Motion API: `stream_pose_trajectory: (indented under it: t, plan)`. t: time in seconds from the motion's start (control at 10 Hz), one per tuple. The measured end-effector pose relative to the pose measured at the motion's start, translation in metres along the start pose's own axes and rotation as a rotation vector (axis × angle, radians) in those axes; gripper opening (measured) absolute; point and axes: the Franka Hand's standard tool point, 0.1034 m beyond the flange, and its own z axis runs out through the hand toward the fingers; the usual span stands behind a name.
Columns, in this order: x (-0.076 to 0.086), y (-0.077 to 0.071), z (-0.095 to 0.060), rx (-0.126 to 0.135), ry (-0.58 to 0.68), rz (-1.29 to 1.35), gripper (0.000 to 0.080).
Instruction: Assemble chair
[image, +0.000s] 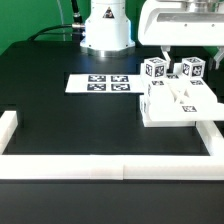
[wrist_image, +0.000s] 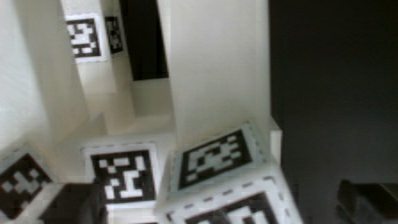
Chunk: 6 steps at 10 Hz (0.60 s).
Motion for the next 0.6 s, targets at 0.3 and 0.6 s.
stream_pose_trajectory:
  t: [0.3,0.6]
  plan:
    - [0.0003,0.0001,-0.0001,0.0,0.002,-0.112,0.0409]
    - [0.0003,0.0002,-0.0001,0.001,0.002,-0.083,0.0285]
